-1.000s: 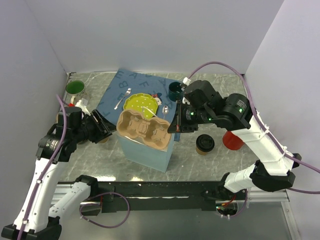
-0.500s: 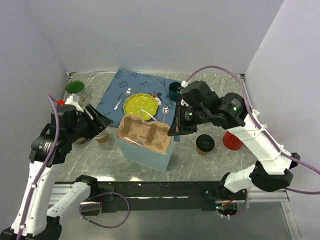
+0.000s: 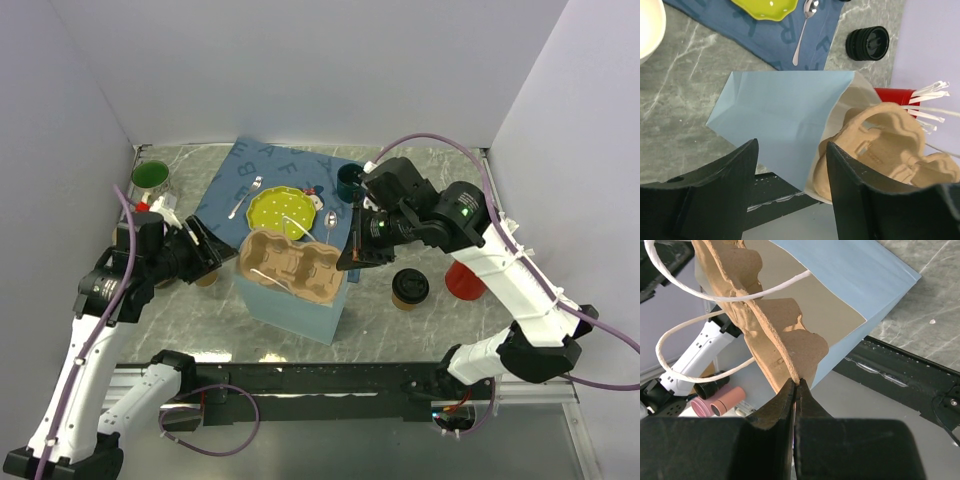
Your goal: Pack the takeout coffee
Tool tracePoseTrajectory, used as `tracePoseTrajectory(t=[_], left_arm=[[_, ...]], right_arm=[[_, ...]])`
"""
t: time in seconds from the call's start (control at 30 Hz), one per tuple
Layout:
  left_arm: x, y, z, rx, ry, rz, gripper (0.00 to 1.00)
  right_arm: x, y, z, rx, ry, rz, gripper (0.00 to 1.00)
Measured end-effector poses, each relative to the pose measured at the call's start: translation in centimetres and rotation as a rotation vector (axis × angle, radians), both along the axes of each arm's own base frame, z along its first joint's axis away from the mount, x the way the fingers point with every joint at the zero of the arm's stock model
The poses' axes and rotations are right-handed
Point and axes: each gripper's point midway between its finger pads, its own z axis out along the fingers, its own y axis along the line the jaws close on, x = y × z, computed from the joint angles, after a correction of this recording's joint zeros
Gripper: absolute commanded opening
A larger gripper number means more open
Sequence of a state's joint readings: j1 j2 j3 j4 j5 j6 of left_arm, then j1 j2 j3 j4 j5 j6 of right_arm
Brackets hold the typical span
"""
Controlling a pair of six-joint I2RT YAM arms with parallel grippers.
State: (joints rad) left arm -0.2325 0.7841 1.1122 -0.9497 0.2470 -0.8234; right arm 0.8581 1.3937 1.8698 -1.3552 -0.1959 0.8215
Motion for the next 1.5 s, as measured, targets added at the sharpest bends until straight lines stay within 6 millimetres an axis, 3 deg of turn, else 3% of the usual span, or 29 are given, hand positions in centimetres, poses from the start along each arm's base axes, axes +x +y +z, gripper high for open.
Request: tracePoseTrajectory(t=[0.27, 0.47, 0.57, 0.67, 0.87, 1.2, 1.5], left_arm=[[0.1, -0.2, -1.2, -0.001, 0.019, -0.006, 0.58], [0.2, -0.2, -1.2, -0.004, 0.015, -0.008, 0.57], [0.2, -0.2, -1.2, -0.003, 0.016, -0.007, 0.57], [0.2, -0.2, -1.2, -0.003, 0.016, -0.007, 0.57], [0.2, -0.1, -1.2, 0.000, 0.016, -0.003, 0.54], [0.7, -0.4, 2.1, -0.024, -0.048, -0.005, 0.50], [1.2, -0.2, 1.3, 0.003, -0.021, -0.003, 0.48]], right_arm=[[0.3, 0.0, 0.0, 0.009, 0.019, -0.008, 0.07], [0.3, 0.2, -0.2, 0.011, 0.038, -0.004, 0.19], [0.3, 0.3, -0.3, 0.016, 0.050, -0.002, 0.15], [0.4, 0.4, -0.3, 0.019, 0.060, -0.003, 0.06], [0.7, 0.4, -0.3, 0.022, 0.078, -0.015, 0.01], [1.5, -0.9, -1.1, 0.014, 0.099, -0.073, 0.00], [0.7, -0.6, -0.6, 0.048, 0.121, -0.032, 0.00]])
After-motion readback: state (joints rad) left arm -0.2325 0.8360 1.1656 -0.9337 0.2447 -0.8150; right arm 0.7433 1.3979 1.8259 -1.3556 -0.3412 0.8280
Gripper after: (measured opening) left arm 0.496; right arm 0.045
